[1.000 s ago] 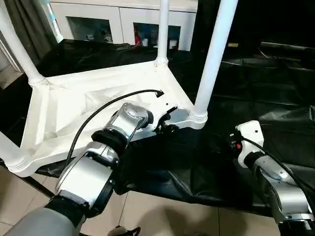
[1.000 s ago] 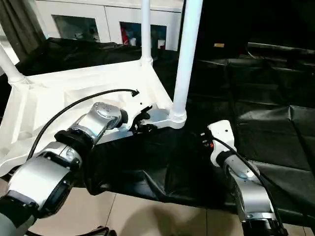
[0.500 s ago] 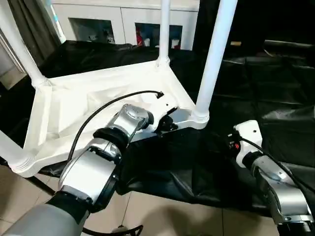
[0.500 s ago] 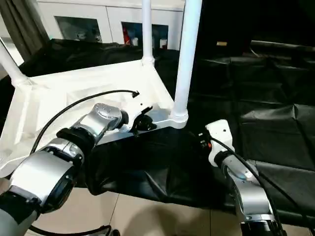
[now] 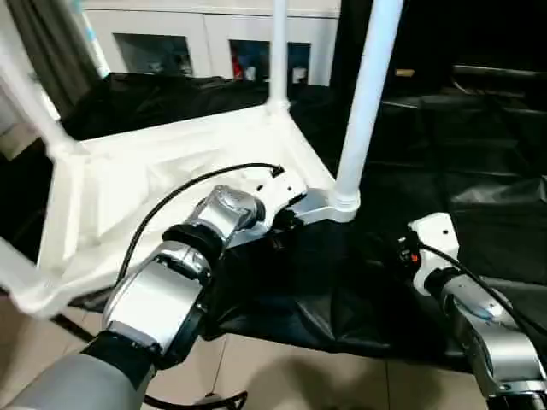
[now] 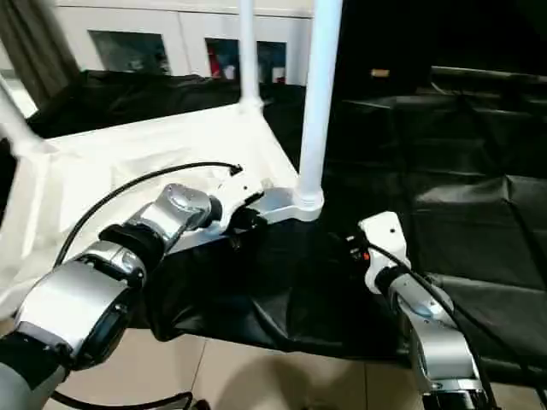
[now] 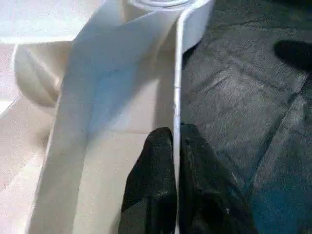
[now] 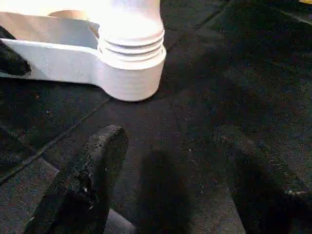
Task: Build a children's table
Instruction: Rotate leg to tighten
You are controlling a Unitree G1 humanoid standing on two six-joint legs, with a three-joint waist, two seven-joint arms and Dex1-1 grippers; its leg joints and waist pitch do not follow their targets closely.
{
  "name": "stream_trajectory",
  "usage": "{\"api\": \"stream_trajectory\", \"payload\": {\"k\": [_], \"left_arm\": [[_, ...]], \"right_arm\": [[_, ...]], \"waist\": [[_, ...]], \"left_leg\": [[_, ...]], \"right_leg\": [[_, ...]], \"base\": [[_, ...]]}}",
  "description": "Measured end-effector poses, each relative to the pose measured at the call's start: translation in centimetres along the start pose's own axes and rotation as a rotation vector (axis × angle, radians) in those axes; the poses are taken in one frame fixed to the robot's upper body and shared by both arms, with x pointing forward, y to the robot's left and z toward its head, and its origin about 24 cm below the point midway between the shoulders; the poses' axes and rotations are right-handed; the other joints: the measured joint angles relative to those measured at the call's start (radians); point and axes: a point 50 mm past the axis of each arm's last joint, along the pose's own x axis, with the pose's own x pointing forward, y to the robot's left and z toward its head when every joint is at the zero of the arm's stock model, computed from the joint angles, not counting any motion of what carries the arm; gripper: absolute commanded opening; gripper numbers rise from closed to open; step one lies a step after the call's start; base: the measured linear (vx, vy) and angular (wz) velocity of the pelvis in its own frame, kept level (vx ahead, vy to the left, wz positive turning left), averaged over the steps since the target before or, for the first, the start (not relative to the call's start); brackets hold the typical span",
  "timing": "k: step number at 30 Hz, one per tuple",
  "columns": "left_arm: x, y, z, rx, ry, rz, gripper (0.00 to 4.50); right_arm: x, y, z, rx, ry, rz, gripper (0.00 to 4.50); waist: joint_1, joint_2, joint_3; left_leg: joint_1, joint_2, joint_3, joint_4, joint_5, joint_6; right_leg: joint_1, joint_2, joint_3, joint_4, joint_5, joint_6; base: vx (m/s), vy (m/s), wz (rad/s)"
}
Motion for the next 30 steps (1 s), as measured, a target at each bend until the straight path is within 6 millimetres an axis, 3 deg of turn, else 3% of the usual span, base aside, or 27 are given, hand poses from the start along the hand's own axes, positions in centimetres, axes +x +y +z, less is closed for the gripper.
{"api": "stream_trajectory", "payload": {"k": [4, 6, 8, 12, 16, 22, 30], "left_arm": [[-0.6, -0.5, -0.8, 0.062, -0.027, -0.137, 0.02], [-1.2, -0.8, -1.5, 0.098, -0.023, -0.226, 0.02], [-1.5, -1.1, -1.8, 0.138, -0.018, -0.274, 0.02], [-1.5, -1.8, -2.0, 0.186, -0.042, -0.287, 0.00], [-1.9, -2.1, -2.5, 0.202, -0.056, -0.280, 0.00], [-2.4, -2.5, -2.9, 0.213, -0.065, -0.285, 0.00], [-2.8, -2.6, -3.1, 0.220, -0.057, -0.279, 0.00]], "right_arm": [[-0.4, 0.2, 0.2, -0.024, -0.003, 0.067, 3.28], [-1.0, 0.1, 0.3, -0.037, -0.013, 0.118, 3.28], [-1.3, -0.1, 0.5, -0.019, -0.026, 0.155, 3.28], [-1.5, -0.4, 0.6, 0.002, -0.043, 0.246, 3.63], [-1.2, -0.7, 0.6, 0.026, -0.047, 0.293, 4.09], [-0.4, -0.4, 1.4, 0.041, -0.082, 0.365, 4.48], [2.1, 1.4, 2.2, -0.018, -0.103, 0.432, 4.48]], "waist": [[0.004, -0.002, 0.000], [0.017, -0.015, 0.002], [0.030, -0.020, 0.002], [0.035, -0.057, -0.002], [0.030, -0.076, -0.014], [0.029, -0.081, -0.015], [0.029, -0.081, -0.017]], "left_leg": [[0.000, 0.000, 0.002, -0.004, 0.000, 0.002], [0.002, 0.001, 0.002, -0.006, 0.000, 0.003], [0.003, 0.002, 0.003, -0.006, 0.001, 0.004], [0.004, 0.001, 0.008, -0.005, 0.002, 0.005], [0.005, -0.001, 0.010, -0.006, -0.001, 0.005], [0.006, 0.000, 0.010, -0.006, 0.000, 0.007], [0.006, 0.000, 0.011, -0.008, 0.000, 0.008]], "right_leg": [[0.000, 0.000, -0.001, -0.002, 0.000, 0.000], [0.000, 0.000, -0.002, -0.001, -0.001, -0.001], [0.001, 0.000, -0.001, -0.001, -0.001, -0.001], [0.002, -0.008, 0.000, 0.000, -0.001, -0.001], [0.002, -0.014, -0.001, -0.002, 0.000, -0.001], [0.001, -0.015, -0.002, -0.001, 0.000, -0.001], [0.000, -0.014, -0.002, -0.002, 0.000, -0.001]], "base": [[0.000, 0.000, 0.00], [0.000, 0.000, 0.00], [0.000, 0.000, 0.00], [0.000, 0.000, 0.00], [0.000, 0.000, 0.00], [0.000, 0.000, 0.00], [0.000, 0.000, 0.00]]}}
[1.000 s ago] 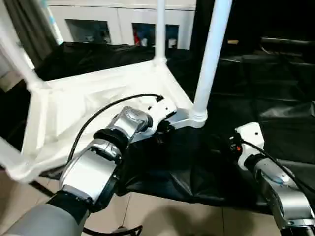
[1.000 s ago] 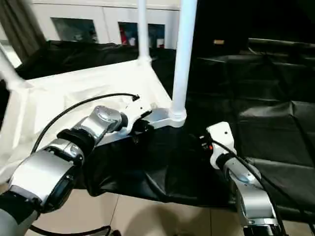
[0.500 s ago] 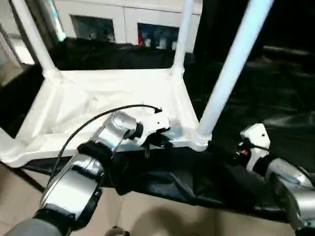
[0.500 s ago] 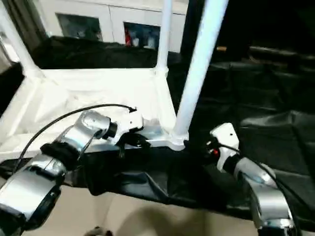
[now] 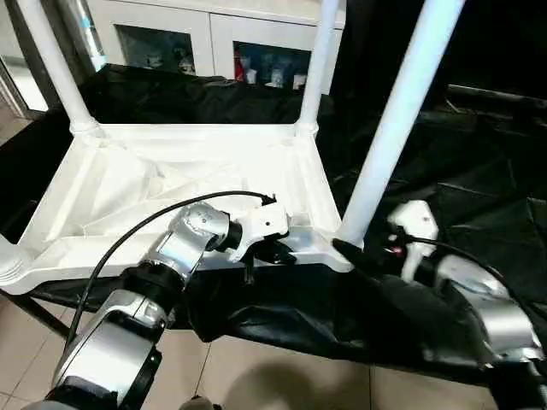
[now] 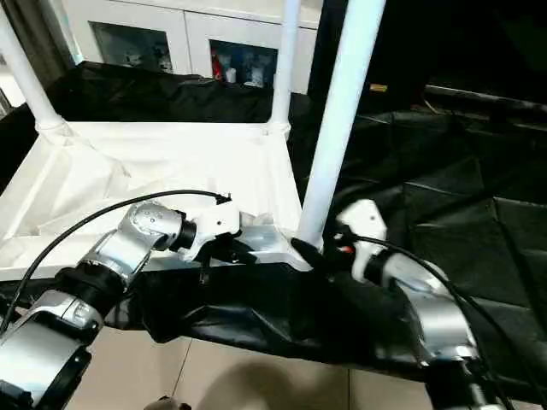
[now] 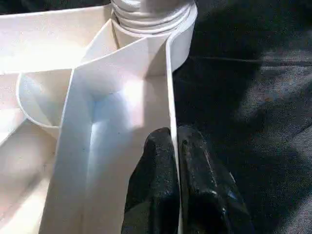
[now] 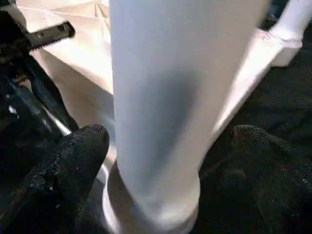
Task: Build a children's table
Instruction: Rotate leg to tighten
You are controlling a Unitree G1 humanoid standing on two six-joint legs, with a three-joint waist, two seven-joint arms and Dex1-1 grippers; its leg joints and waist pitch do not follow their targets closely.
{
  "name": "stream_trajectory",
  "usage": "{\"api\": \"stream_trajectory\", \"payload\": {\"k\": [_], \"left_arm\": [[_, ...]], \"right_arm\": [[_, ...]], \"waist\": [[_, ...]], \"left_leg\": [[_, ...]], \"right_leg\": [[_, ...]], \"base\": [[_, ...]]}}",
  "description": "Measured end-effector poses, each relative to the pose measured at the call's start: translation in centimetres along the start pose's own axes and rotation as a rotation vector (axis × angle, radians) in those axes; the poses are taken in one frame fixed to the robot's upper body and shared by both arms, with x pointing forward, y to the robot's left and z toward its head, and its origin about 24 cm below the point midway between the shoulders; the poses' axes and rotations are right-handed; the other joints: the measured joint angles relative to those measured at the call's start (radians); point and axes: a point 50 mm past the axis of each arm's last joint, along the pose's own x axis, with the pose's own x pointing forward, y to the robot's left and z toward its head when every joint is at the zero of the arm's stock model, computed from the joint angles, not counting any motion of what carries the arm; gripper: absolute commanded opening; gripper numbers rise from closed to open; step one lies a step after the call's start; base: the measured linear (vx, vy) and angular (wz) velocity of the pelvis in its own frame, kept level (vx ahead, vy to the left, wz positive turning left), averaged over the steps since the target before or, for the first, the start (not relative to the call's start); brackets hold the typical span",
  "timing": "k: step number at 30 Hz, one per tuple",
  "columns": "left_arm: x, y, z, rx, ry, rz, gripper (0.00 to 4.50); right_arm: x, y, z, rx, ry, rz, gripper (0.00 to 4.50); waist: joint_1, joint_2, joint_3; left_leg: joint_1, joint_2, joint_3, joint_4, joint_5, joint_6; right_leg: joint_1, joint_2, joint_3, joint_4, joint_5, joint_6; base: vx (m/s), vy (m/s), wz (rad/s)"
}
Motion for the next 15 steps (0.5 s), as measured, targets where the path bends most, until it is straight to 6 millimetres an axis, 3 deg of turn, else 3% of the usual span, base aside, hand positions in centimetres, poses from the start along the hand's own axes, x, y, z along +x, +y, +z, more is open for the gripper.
{"api": "stream_trajectory", "payload": {"k": [7, 9, 15], "left_arm": [[-0.1, -0.1, 0.0, -0.004, 0.002, 0.004, 0.00], [-0.1, -0.1, 0.0, -0.007, 0.002, 0.007, 0.00], [-0.1, -0.1, 0.1, -0.015, 0.003, 0.010, 0.00]], "right_arm": [[0.9, 0.0, -0.9, -0.060, 0.068, 0.033, 4.48], [1.1, -0.3, -0.8, -0.062, 0.070, 0.032, 4.15], [1.7, 0.0, -0.8, -0.077, 0.066, 0.051, 3.73]], "waist": [[-0.001, -0.002, 0.000], [-0.003, -0.003, 0.000], [-0.003, -0.004, 0.001]], "left_leg": [[0.000, 0.000, 0.001, 0.000, 0.000, 0.001], [0.000, 0.000, 0.001, 0.000, 0.000, 0.001], [0.000, 0.000, 0.002, 0.000, 0.000, 0.001]], "right_leg": [[0.000, 0.000, 0.000, 0.000, 0.000, 0.000], [0.000, 0.000, 0.000, 0.000, 0.000, 0.000], [-0.001, 0.000, 0.000, 0.000, 0.000, 0.000]], "base": [[0.000, 0.000, 0.00], [0.000, 0.000, 0.00], [0.000, 0.000, 0.00]]}}
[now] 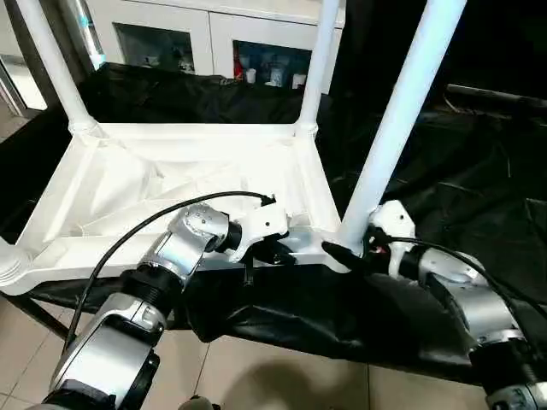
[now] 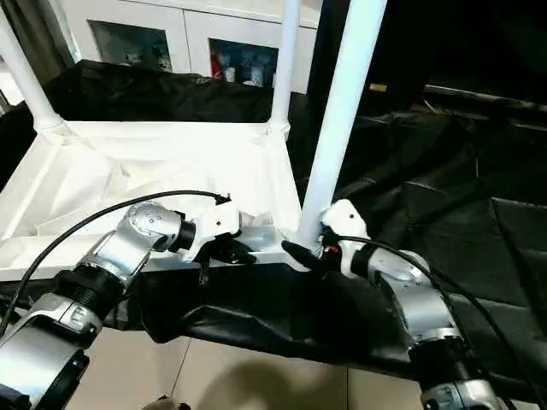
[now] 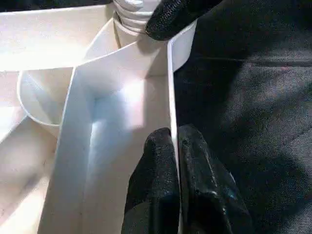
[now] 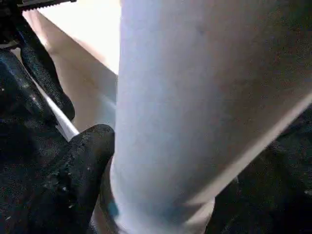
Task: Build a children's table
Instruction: Rotate leg to tighten
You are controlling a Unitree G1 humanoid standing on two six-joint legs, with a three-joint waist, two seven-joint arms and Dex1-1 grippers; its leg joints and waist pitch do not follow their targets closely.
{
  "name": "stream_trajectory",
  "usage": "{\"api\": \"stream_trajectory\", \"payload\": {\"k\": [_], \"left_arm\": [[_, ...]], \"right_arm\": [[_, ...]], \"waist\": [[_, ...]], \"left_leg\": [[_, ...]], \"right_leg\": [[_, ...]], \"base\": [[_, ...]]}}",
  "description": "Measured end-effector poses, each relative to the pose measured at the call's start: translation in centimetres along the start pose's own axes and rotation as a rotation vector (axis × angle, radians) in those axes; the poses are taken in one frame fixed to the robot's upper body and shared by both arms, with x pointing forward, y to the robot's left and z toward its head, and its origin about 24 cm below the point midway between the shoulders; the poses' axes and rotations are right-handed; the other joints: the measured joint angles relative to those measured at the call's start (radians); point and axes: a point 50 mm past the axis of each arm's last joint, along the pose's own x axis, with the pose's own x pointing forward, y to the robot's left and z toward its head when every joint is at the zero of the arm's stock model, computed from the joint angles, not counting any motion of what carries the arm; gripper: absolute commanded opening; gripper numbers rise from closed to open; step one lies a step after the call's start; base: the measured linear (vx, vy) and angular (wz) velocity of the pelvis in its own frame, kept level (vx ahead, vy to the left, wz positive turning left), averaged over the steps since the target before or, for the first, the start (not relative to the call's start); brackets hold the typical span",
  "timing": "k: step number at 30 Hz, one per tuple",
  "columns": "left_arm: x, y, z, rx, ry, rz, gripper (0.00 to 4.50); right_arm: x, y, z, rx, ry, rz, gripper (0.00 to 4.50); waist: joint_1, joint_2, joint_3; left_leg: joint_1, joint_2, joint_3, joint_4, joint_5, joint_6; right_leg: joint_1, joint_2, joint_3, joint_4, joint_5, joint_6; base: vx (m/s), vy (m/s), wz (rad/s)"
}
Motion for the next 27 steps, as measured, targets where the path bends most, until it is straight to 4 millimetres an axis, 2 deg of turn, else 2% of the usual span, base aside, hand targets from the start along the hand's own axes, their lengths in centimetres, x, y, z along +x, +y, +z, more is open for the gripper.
{"api": "stream_trajectory", "payload": {"k": [13, 16, 19, 23, 26, 27], "left_arm": [[0.1, 0.1, -0.2, -0.044, 0.002, 0.026, 0.00], [1.0, 0.5, 0.0, -0.096, -0.021, 0.098, 0.00], [2.6, 0.7, 0.7, -0.131, -0.045, 0.167, 0.00], [4.6, 0.9, 1.6, -0.170, -0.039, 0.254, 0.00], [5.2, 0.8, 1.7, -0.174, -0.033, 0.285, 0.00], [5.3, 0.8, 1.7, -0.170, -0.032, 0.290, 0.00]], "right_arm": [[0.8, 0.3, -0.5, 0.036, -0.017, -0.012, 2.76], [2.0, 0.0, -0.9, 0.136, -0.038, -0.165, 2.71], [2.8, -0.5, -1.3, 0.218, -0.033, -0.332, 2.70], [4.7, -0.6, -1.1, 0.301, -0.006, -0.546, 2.70], [5.7, -0.6, -0.9, 0.311, 0.019, -0.621, 2.70], [5.8, -0.6, -0.9, 0.313, 0.020, -0.629, 3.25]], "waist": [[-0.007, -0.002, -0.001], [-0.011, -0.003, -0.005], [-0.004, -0.009, -0.010], [0.000, -0.006, -0.013], [-0.001, -0.005, -0.014], [-0.001, -0.005, -0.014]], "left_leg": [[0.001, 0.000, 0.000, 0.000, -0.001, -0.003], [0.002, 0.000, 0.000, 0.001, -0.003, -0.005], [0.005, -0.001, 0.000, 0.001, -0.003, -0.006], [0.010, -0.002, 0.001, 0.000, -0.003, -0.006], [0.016, -0.002, 0.000, -0.003, -0.003, -0.006], [0.017, -0.002, 0.000, -0.005, -0.003, -0.006]], "right_leg": [[0.000, 0.000, 0.001, 0.001, 0.000, 0.000], [0.002, -0.001, 0.001, 0.002, 0.002, -0.002], [0.003, -0.001, 0.001, 0.001, 0.002, -0.003], [0.008, -0.002, 0.002, -0.002, 0.003, -0.004], [0.013, -0.002, 0.001, -0.005, 0.000, 0.002], [0.014, -0.002, 0.001, -0.005, -0.002, 0.004]], "base": [[0.000, 0.000, 0.00], [0.000, 0.000, 0.00], [0.000, 0.000, 0.00], [0.000, 0.000, 0.00], [0.000, 0.000, 0.00], [0.000, 0.000, 0.00]]}}
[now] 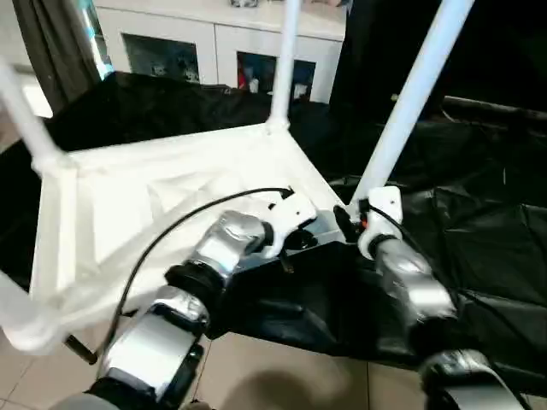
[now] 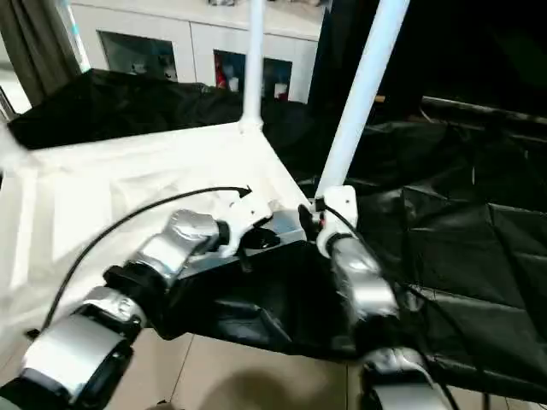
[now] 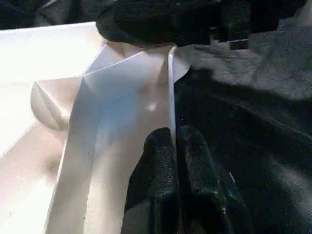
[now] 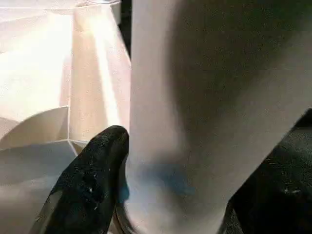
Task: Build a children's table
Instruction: Rotate leg to tighten
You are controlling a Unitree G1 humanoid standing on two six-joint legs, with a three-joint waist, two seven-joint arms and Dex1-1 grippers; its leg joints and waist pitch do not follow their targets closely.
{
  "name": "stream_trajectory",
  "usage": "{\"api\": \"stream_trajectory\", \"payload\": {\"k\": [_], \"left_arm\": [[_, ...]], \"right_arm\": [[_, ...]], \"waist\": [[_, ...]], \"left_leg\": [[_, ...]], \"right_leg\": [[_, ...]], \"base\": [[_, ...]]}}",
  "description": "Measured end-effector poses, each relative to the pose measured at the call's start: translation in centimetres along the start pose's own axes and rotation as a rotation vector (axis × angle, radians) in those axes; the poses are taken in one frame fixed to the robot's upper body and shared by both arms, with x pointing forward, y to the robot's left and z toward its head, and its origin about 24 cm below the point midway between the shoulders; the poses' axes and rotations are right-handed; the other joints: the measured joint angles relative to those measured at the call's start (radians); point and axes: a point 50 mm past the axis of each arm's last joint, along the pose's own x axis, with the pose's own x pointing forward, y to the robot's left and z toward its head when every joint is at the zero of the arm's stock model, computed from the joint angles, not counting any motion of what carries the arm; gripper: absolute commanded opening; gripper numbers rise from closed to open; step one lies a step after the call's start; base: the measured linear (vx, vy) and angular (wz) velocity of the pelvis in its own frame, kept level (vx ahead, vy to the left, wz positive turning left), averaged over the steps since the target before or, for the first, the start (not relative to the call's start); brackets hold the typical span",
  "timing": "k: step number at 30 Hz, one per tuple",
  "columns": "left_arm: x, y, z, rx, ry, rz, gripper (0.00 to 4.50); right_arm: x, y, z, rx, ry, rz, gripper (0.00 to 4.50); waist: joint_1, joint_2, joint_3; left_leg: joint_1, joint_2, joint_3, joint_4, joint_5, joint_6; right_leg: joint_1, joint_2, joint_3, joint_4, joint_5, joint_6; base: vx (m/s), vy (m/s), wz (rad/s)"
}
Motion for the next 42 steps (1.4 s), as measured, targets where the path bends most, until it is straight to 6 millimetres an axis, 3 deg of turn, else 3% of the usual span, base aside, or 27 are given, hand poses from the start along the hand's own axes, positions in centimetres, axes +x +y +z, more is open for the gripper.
{"api": "stream_trajectory", "payload": {"k": [3, 6, 8, 13, 18, 21, 24, 36, 39, 42], "left_arm": [[-0.2, 0.2, -0.1, 0.015, 0.000, 0.005, 0.00], [-0.7, 0.6, -0.4, 0.041, 0.003, -0.001, 0.00], [-1.0, 0.8, -0.5, 0.053, 0.005, -0.013, 0.00], [-3.4, 1.7, -1.6, 0.095, 0.000, -0.136, 0.00], [-5.3, 2.1, -2.3, 0.106, -0.001, -0.269, 0.00], [-5.9, 2.1, -2.5, 0.102, 0.006, -0.327, 0.00], [-6.1, 2.0, -2.5, 0.105, 0.010, -0.352, 0.00], [-6.3, 2.1, -2.6, 0.103, 0.004, -0.359, 0.00], [-6.1, 2.2, -2.6, 0.095, -0.004, -0.326, 0.00], [-5.1, 2.3, -2.3, 0.082, 0.003, -0.233, 0.00]], "right_arm": [[0.0, 0.4, 0.1, 0.005, -0.024, 0.010, 3.39], [0.0, 0.2, 0.2, -0.012, -0.033, 0.052, 3.81], [-0.1, -0.1, 0.3, -0.041, -0.035, 0.097, 3.81], [-2.5, -2.4, -0.1, -0.104, -0.001, 0.423, 3.81], [-4.6, -3.3, 0.0, -0.176, 0.045, 0.669, 3.81], [-4.8, -2.9, 0.0, -0.186, 0.054, 0.735, 3.81], [-4.8, -2.8, 0.0, -0.191, 0.058, 0.761, 3.81], [-4.9, -2.2, -0.1, -0.170, 0.060, 0.786, 2.77], [-4.6, -1.7, -0.3, -0.132, 0.039, 0.727, 2.73], [-3.5, -1.1, -0.8, -0.070, 0.016, 0.538, 2.71]], "waist": [[0.001, -0.001, 0.000], [-0.002, -0.002, 0.001], [-0.002, -0.003, 0.001], [0.008, -0.004, 0.002], [0.013, -0.005, 0.003], [0.013, -0.006, 0.004], [0.016, -0.008, 0.004], [0.023, -0.011, 0.006], [0.021, -0.012, 0.007], [0.015, -0.018, 0.005]], "left_leg": [[0.000, 0.000, 0.000, -0.006, 0.000, 0.000], [-0.001, 0.000, 0.000, -0.008, 0.001, -0.001], [-0.001, 0.000, 0.000, -0.010, 0.002, -0.003], [-0.003, 0.002, -0.001, -0.019, 0.002, -0.003], [-0.006, 0.003, -0.001, -0.017, 0.003, -0.003], [-0.007, 0.003, -0.001, -0.016, 0.003, -0.003], [-0.007, 0.003, 0.001, -0.015, 0.003, -0.003], [-0.006, 0.004, 0.002, -0.016, 0.003, -0.003], [-0.003, 0.003, 0.002, -0.016, 0.003, -0.003], [0.001, 0.003, 0.002, -0.016, 0.003, -0.005]], "right_leg": [[0.000, 0.000, -0.001, -0.002, 0.000, 0.000], [-0.003, 0.000, -0.001, -0.002, 0.001, 0.002], [-0.005, 0.001, -0.002, -0.002, 0.004, 0.005], [-0.010, 0.003, -0.004, -0.001, 0.008, 0.000], [-0.013, 0.007, -0.002, -0.001, 0.005, -0.001], [-0.013, 0.007, -0.002, -0.002, 0.003, -0.004], [-0.013, 0.006, -0.001, -0.003, 0.002, -0.006], [-0.013, 0.006, 0.000, -0.003, 0.002, -0.006], [-0.012, 0.006, 0.001, -0.001, 0.002, -0.006], [-0.011, 0.005, 0.000, 0.001, 0.003, -0.006]], "base": [[0.000, 0.000, 0.00], [0.000, 0.000, 0.00], [0.000, 0.000, 0.00], [0.000, 0.000, 0.00], [0.000, 0.000, 0.00], [0.000, 0.000, 0.00], [0.000, 0.000, 0.00], [0.000, 0.000, 0.00], [0.000, 0.000, 0.00], [0.000, 0.000, 0.00]]}}
